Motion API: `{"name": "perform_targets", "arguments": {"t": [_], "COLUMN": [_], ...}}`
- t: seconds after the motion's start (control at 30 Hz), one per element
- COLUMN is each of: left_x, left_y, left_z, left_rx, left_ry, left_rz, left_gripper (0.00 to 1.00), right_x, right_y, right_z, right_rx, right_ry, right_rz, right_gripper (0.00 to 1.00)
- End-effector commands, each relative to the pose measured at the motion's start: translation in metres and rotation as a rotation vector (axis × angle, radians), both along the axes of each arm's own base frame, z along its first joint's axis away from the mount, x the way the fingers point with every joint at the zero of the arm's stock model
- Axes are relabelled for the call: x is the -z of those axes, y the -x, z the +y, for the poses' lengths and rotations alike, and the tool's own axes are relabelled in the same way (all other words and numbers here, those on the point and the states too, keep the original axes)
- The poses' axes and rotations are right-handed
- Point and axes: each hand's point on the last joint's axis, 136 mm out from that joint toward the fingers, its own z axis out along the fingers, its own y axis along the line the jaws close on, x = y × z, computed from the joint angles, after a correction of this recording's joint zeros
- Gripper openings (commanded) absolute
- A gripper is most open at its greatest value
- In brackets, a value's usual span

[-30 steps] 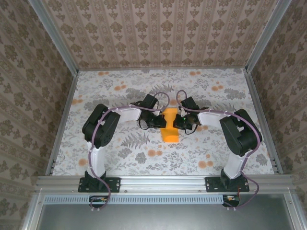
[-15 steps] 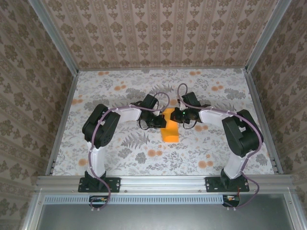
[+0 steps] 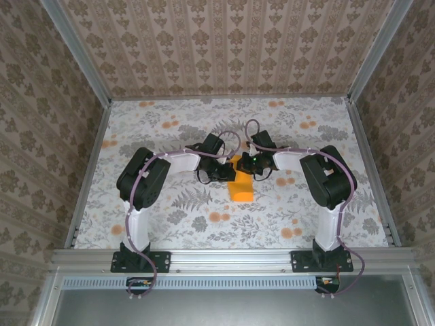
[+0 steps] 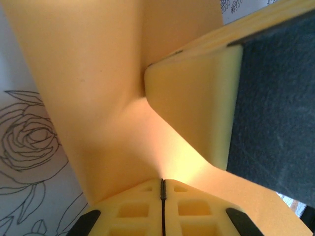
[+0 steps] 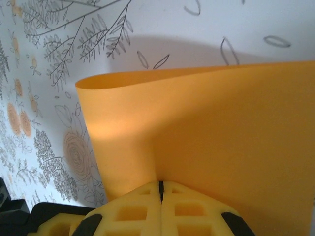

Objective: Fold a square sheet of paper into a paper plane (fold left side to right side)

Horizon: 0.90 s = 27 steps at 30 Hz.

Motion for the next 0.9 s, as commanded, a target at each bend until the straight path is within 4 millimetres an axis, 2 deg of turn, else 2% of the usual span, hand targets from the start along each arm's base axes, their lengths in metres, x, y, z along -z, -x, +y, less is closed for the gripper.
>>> {"name": "perform_targets", "arguments": {"t": [0.0,0.3,0.87], "left_x": [0.022,0.014,0.009], "left_y": [0.020,0.035,0.081], "left_z": [0.013,0.016,0.021], "left_rx": [0.032,0.064,0.078], "left_ry": [-0.100,-0.087,-0.055], "left_rz": [0.040,0.040,0.069], "left_gripper": [0.08,0.08,0.08], "right_x": [0.025,0.036,0.044], "right_y": [0.009,0.014,0.012], "right_z": [-0.012,-0.024,-0.028], "right_rx": [0.018,0.038,0.053], "right_ry": [0.091,0.139,0.147], "right_rz": [0.077,0.115,0.129], "right_gripper": [0.00,0.00,0.00]}}
